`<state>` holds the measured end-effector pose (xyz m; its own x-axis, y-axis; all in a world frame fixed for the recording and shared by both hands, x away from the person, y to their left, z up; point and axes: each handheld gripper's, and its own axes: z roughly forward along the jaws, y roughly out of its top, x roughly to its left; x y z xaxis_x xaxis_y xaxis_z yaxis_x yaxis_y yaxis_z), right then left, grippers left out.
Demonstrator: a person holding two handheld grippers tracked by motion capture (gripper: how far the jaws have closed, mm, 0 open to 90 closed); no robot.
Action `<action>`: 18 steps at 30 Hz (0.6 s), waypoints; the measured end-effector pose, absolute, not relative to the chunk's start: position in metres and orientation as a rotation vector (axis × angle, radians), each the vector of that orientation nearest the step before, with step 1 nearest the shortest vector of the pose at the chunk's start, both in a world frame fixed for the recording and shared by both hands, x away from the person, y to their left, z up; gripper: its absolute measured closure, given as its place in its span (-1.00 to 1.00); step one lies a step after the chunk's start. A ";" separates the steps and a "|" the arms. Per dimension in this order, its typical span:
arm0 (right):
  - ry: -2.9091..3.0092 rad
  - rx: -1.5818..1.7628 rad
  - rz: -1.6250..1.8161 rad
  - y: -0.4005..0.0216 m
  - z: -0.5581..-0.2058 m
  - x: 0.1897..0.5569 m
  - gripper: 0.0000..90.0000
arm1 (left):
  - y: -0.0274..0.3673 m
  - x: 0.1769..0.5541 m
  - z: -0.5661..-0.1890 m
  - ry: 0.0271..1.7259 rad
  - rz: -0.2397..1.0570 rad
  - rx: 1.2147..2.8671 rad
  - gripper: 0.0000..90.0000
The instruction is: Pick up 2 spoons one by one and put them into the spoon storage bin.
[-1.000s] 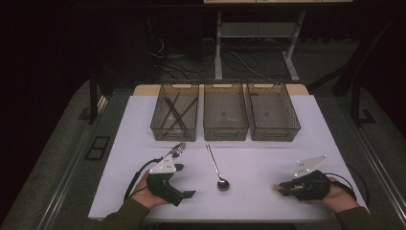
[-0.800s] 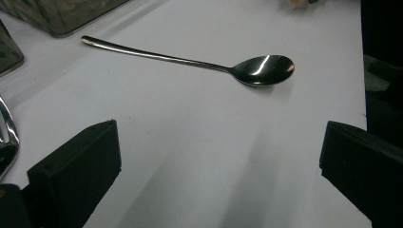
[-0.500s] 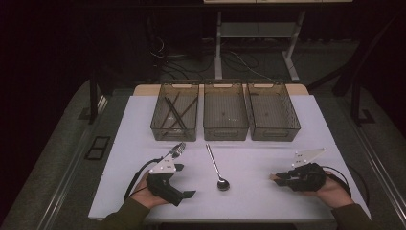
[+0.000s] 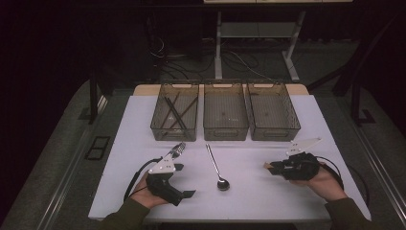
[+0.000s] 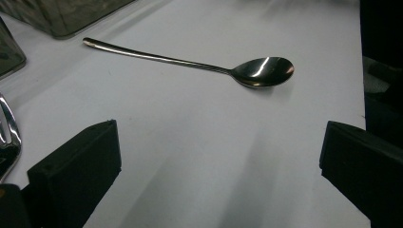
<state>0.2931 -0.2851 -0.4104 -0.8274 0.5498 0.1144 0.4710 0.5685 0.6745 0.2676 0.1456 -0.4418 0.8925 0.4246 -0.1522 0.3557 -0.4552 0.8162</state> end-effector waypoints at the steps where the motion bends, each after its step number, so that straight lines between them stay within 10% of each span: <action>1: 2.682 0.884 1.110 -0.284 -0.409 0.295 0.64 | 0.146 0.268 -0.442 0.561 0.090 2.089 -1.00; 18: 2.595 0.927 1.198 -0.264 -0.387 0.320 0.64 | 0.145 0.267 -0.442 0.562 0.081 2.078 -1.00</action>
<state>0.3203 -0.2639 -0.3872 -0.8013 0.5846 0.1271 0.4760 0.4943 0.7274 0.2671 0.1453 -0.4421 0.8923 0.4216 -0.1612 0.3586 -0.4451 0.8205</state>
